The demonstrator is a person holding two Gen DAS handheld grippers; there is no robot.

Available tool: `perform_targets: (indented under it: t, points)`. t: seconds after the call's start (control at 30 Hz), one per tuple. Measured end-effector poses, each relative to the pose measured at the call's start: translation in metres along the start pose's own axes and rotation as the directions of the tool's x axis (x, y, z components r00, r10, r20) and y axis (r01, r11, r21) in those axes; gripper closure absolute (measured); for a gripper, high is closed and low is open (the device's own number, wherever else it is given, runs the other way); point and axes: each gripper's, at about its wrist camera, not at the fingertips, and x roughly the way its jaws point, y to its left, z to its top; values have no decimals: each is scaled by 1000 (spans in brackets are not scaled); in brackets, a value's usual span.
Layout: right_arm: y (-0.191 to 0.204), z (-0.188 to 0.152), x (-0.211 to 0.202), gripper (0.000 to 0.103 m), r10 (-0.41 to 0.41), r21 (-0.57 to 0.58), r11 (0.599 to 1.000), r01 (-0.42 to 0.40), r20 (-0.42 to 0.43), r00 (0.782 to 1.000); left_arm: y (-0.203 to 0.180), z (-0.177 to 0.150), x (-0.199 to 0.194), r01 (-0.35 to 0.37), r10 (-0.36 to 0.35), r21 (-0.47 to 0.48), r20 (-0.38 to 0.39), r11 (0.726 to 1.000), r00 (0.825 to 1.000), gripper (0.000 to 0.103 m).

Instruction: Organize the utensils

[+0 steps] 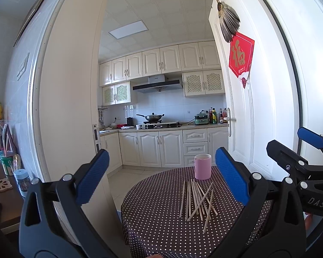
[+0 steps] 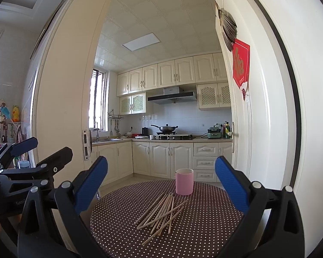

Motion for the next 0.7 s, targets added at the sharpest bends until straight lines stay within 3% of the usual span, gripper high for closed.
perform_targets:
  t: [0.7]
  points:
    - [3,-2,4,7,10,2,1000,-9,-14,1000,0,-7,6,-6,6,-3,-9,1000,1000,6]
